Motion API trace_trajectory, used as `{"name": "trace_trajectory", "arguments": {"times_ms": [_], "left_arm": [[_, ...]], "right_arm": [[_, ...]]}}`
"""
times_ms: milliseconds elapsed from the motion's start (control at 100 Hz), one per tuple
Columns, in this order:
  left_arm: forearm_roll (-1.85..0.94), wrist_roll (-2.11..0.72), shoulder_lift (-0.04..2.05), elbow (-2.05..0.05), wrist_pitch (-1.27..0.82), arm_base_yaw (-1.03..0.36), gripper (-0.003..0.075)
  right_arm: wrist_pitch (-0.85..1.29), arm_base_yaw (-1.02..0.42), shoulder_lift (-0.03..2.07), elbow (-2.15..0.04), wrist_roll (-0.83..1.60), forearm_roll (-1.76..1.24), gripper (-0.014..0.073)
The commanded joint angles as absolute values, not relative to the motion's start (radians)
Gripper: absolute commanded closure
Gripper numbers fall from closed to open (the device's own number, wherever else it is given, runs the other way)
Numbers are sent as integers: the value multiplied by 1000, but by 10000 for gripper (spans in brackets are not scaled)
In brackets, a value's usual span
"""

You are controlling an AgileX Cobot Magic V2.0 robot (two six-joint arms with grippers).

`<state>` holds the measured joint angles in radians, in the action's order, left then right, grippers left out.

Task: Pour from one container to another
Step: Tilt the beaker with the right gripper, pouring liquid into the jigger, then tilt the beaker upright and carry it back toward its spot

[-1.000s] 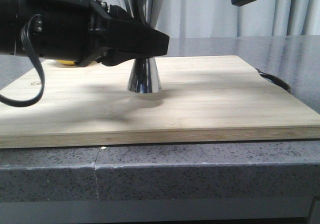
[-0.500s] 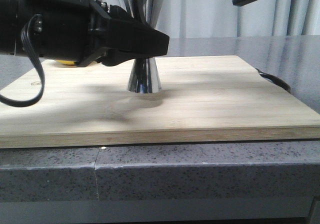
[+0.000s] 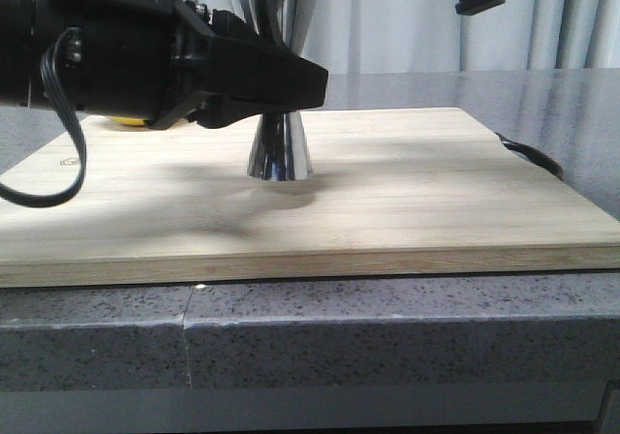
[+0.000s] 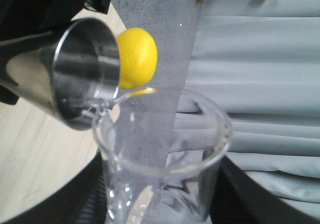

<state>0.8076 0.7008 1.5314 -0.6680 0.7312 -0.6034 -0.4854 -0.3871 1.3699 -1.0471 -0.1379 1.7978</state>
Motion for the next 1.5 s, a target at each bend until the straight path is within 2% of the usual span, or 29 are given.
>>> {"name": "trace_trajectory", "arguments": {"times_ms": [0, 660, 870, 1250, 1490], "left_arm": [[774, 713, 1490, -700, 811, -610, 739], [774, 713, 1490, -700, 815, -610, 739], [774, 713, 1490, -700, 821, -610, 739], [774, 713, 1490, -700, 821, -608, 739], [774, 713, 1490, -702, 823, -586, 739]], "right_arm": [[-467, -388, 1331, -1085, -133, 1769, 316], [-467, -388, 1331, -1085, -180, 1672, 316], [-467, -388, 1331, -1085, -358, 1670, 316], [-329, -388, 1331, -1085, -929, 1587, 316], [-191, -359, 1331, -1085, -1044, 1454, 316]]}}
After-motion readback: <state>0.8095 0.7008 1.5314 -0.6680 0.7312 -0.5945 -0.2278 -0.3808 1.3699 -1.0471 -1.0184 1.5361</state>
